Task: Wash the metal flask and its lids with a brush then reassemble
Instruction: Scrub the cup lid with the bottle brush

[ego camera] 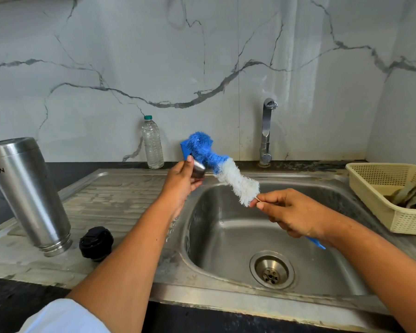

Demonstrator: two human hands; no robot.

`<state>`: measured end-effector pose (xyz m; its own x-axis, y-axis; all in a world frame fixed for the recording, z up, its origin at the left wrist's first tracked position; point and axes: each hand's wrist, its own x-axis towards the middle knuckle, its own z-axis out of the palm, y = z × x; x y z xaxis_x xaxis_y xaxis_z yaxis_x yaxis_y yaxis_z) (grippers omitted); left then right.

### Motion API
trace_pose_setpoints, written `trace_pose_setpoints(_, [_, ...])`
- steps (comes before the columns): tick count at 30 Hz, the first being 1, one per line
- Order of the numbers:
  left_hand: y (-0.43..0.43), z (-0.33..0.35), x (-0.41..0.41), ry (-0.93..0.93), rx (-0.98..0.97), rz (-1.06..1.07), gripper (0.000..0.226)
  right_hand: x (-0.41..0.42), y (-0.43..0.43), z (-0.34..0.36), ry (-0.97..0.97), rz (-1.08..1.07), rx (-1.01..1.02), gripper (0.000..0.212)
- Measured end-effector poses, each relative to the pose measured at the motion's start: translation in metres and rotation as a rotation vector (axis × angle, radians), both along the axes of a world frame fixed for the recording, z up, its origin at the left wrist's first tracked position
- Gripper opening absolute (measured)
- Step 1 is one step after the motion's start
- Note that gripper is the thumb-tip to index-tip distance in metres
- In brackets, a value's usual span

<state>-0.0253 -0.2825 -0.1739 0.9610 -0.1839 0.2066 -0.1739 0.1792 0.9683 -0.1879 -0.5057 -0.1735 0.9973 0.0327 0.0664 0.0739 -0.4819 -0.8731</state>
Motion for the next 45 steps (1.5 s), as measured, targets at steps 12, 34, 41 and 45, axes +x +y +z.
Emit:
trace_pose_setpoints(12, [-0.003, 0.004, -0.003, 0.053, 0.079, 0.051, 0.044, 0.003, 0.003, -0.002, -0.125, -0.096, -0.117, 0.025])
trace_pose_setpoints(34, [0.004, 0.014, -0.005, 0.322, -0.672, 0.076, 0.036, 0.002, 0.011, 0.0, -0.147, -0.009, -0.197, 0.023])
trace_pose_setpoints(41, [-0.004, 0.011, -0.012, 0.276, -0.467, -0.043, 0.023, 0.004, 0.013, 0.003, -0.18, -0.111, -0.144, 0.021])
trace_pose_setpoints(45, [0.005, 0.012, -0.005, 0.291, -0.581, 0.084, 0.028, -0.002, 0.012, 0.003, -0.101, -0.019, -0.164, 0.022])
